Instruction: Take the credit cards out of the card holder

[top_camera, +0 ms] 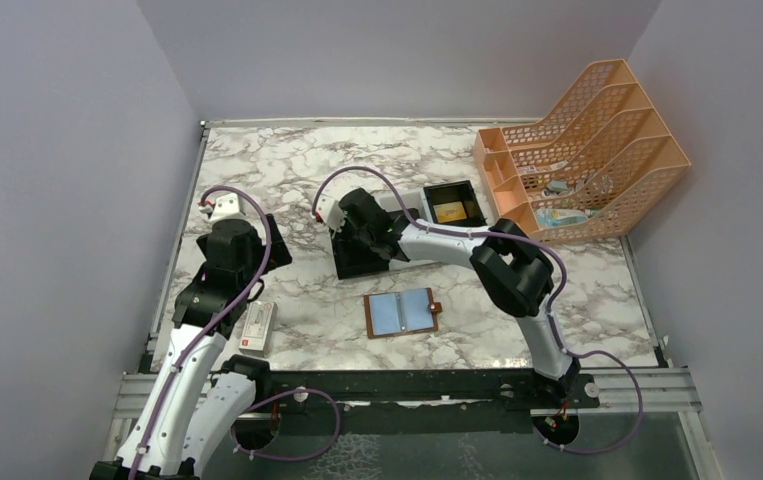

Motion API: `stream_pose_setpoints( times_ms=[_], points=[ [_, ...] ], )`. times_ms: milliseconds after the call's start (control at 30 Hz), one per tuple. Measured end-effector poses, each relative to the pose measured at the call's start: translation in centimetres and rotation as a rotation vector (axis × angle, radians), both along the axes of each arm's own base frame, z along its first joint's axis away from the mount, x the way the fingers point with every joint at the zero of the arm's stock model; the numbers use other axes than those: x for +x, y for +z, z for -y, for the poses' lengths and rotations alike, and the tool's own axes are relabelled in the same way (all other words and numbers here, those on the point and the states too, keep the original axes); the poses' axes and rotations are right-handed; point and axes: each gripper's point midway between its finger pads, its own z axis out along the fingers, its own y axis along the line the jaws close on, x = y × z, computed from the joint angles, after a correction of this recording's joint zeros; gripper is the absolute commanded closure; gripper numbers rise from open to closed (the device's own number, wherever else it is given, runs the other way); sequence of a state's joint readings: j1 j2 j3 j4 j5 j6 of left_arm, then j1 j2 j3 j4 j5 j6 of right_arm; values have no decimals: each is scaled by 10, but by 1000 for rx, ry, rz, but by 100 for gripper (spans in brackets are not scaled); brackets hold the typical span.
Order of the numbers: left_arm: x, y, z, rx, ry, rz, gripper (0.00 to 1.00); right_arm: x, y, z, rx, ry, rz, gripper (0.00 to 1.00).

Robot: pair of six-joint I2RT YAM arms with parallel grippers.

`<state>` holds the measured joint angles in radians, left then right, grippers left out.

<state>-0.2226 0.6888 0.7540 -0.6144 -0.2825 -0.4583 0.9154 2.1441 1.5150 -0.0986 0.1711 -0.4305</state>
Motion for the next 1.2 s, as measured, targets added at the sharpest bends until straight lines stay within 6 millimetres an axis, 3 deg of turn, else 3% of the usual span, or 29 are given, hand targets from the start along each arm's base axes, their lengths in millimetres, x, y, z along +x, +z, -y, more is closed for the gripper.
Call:
stream_pose_setpoints(
  times_ms=[133, 467, 933, 1200],
  points=[
    [1, -3, 0, 3, -1, -12, 1, -2, -5, 2, -21, 14, 4, 63],
    [1, -5, 1, 5, -2, -23, 1, -4, -11, 5, -30, 18, 2, 61],
    [0, -4, 1, 0, -9, -11, 1, -19, 4, 1, 209, -218, -183, 97],
    [0, -5, 3, -3, -19, -14, 1, -39, -11, 4, 255, -288, -304, 99]
  ],
)
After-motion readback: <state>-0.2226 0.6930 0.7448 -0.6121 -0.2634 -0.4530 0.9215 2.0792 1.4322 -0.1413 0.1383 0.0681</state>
